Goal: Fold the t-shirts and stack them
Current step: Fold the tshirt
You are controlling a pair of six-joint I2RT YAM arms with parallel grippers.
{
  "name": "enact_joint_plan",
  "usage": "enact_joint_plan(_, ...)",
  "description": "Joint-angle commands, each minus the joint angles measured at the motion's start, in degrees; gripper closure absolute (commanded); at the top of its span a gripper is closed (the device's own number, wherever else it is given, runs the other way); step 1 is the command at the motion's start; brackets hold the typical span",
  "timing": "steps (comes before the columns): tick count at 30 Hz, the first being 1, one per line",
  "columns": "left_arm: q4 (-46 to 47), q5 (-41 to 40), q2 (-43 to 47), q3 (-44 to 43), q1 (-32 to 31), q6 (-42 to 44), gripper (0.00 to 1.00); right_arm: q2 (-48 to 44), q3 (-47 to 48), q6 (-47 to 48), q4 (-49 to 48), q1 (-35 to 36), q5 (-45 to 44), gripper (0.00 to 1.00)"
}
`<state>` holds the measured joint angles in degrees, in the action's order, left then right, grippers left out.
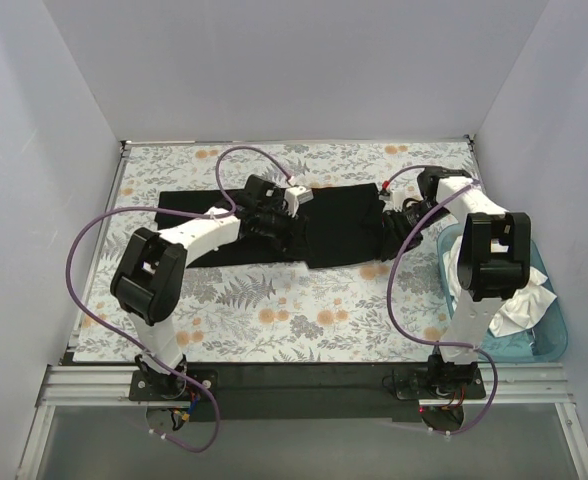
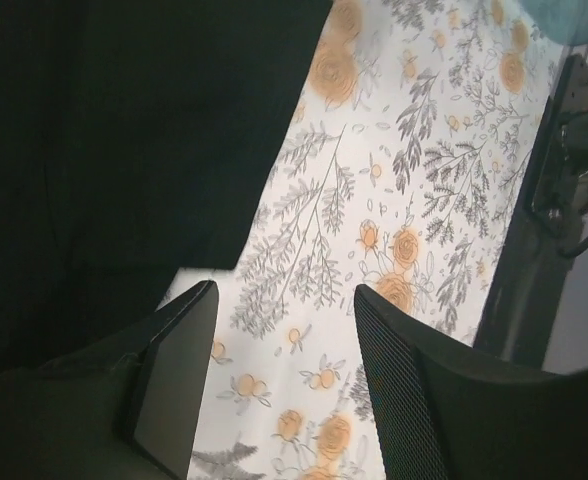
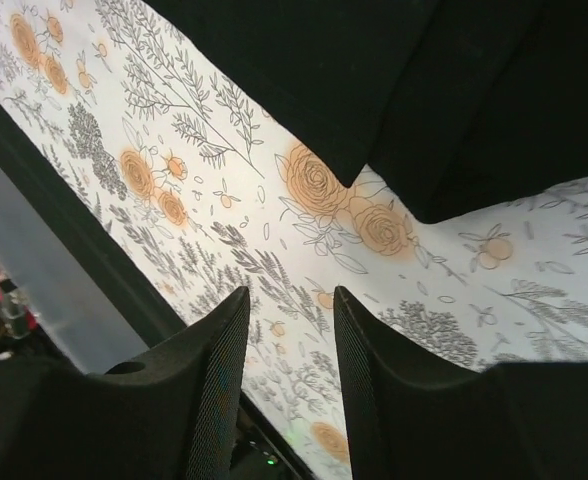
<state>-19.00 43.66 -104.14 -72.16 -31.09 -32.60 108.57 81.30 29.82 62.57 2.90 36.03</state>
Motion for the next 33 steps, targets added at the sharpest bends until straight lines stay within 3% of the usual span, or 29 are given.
enact_joint_plan(1,6.1,-1.3,3.2,5.4,0.5,-13.6,0.44,-3.0,-3.0,-5.6,-6.0,1.1,0.2,0.53)
enact_joint_plan(6,9.2,-3.0,1.3,8.2,0.5,-27.4,0.36,-2.3,-5.3,-10.4,-10.2,3.3,-1.9,0.49)
enact_joint_plan(13,16.3,-3.9,-0.1,13.7,0.4,-38.7,0.32,-0.8,-6.2,-13.8,-14.0,3.9,-5.8,0.43)
enact_joint_plan(18,17.3,-6.6,-1.9,14.6,0.2,-40.9,0.32,0.4,-7.0,-14.2,-15.4,4.0,-6.4,0.36)
enact_joint_plan(23,21.4,-7.4,-3.4,15.9,-0.5,-43.9,0.39,2.1,-7.0,-14.6,-16.7,4.2,-6.2,0.35)
enact_joint_plan(33,21.6,-8.2,-7.0,14.7,-1.1,-46.3,0.42,1.6,-7.9,-15.6,-16.8,5.4,-4.0,0.44)
